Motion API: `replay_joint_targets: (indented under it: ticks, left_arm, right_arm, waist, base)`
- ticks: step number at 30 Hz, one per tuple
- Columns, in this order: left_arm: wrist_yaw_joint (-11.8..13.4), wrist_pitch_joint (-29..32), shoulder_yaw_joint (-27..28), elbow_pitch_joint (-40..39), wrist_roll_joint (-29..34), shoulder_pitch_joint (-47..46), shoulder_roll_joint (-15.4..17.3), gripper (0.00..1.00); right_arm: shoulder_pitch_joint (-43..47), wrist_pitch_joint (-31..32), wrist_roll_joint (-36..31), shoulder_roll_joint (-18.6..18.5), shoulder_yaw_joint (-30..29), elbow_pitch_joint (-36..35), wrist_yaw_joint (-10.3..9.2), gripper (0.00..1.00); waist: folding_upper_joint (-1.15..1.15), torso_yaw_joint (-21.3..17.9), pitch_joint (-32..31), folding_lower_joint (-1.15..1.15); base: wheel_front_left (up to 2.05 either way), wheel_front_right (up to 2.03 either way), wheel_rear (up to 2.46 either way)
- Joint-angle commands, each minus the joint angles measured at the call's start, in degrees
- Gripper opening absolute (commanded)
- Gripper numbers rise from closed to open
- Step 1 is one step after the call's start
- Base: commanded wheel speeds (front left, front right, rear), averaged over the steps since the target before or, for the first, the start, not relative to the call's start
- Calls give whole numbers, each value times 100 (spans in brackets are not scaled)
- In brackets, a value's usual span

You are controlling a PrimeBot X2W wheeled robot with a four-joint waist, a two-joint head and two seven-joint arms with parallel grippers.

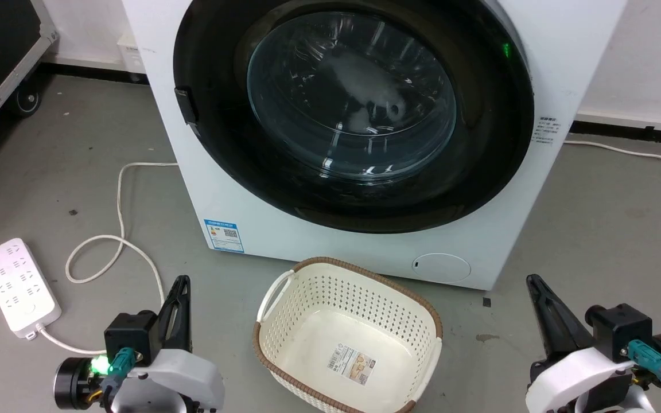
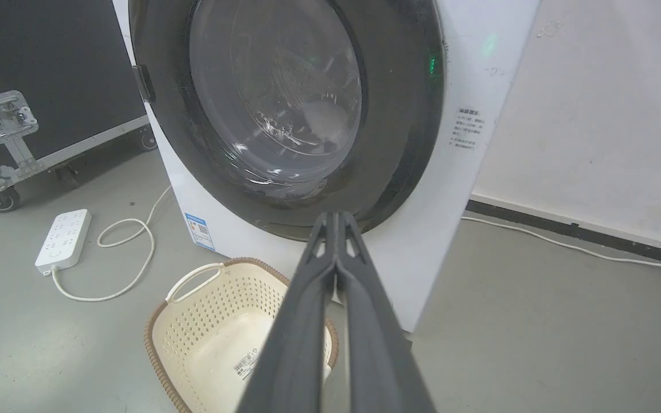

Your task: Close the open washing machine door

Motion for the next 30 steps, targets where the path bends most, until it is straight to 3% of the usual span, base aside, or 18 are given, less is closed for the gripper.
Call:
replay_joint_targets:
  ticks: [1, 30]
  left_arm:
    - [32, 37, -10, -68, 65, 94, -4, 0]
    - [116, 253, -19, -358, 309, 254, -20, 0]
  right_arm:
    - [116, 23, -63, 11, 17, -64, -4, 0]
    - [163, 151, -184, 14, 84, -227, -4, 0]
  waist:
    - [0, 7, 0, 0]
    - [0, 89, -4, 0]
  base:
    - [0, 0, 0]
    - [0, 0, 0]
